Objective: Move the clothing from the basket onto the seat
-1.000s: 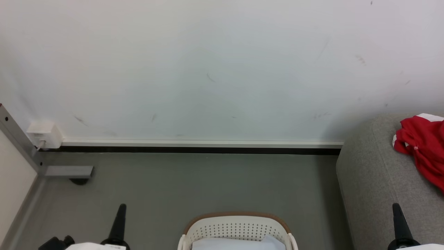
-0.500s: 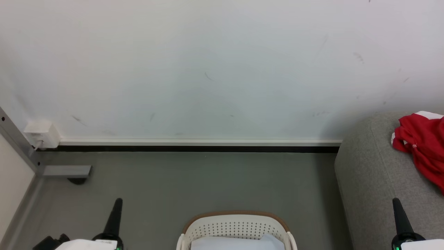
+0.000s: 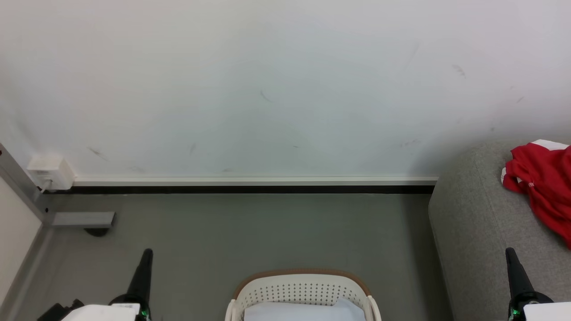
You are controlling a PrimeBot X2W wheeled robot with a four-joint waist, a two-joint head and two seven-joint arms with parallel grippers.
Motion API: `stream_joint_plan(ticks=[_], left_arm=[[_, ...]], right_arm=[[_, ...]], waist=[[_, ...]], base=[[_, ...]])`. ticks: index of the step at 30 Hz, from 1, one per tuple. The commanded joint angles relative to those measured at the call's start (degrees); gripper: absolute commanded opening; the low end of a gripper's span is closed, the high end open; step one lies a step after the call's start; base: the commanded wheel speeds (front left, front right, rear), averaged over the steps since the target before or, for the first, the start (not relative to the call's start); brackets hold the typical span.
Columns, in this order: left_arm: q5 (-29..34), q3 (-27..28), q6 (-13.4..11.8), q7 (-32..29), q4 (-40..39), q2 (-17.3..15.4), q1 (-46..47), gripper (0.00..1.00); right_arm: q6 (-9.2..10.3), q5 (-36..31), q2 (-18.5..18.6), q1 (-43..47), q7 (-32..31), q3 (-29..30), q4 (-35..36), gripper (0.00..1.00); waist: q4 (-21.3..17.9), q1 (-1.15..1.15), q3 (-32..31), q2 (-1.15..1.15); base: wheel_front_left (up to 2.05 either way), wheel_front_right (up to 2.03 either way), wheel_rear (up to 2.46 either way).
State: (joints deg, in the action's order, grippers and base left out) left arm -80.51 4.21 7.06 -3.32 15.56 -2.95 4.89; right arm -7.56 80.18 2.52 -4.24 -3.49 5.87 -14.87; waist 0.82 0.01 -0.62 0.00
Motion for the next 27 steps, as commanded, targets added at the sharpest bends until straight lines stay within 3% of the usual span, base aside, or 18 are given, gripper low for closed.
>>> stream_joint_plan(ticks=[1,27], left_arm=[[-1.6,0.5,0.3,-0.5,-0.6,-0.2,1.0,0.0],[-11.2,2.4,0.6,-3.2,-1.6,0.0,1.5,0.0]], right_arm=[[0.11,1.6,0.5,-0.9,-0.3,0.2,0.5,0.0],[0.14,11.7,0.6,-2.2,-3.0,0.7,1.0,0.0]], waist=[[0.0,0.0,0.0,0.0],[-0.7,0.0,0.7,0.0]], base=[[0.0,0.0,0.0],[0.0,0.0,0.0]])
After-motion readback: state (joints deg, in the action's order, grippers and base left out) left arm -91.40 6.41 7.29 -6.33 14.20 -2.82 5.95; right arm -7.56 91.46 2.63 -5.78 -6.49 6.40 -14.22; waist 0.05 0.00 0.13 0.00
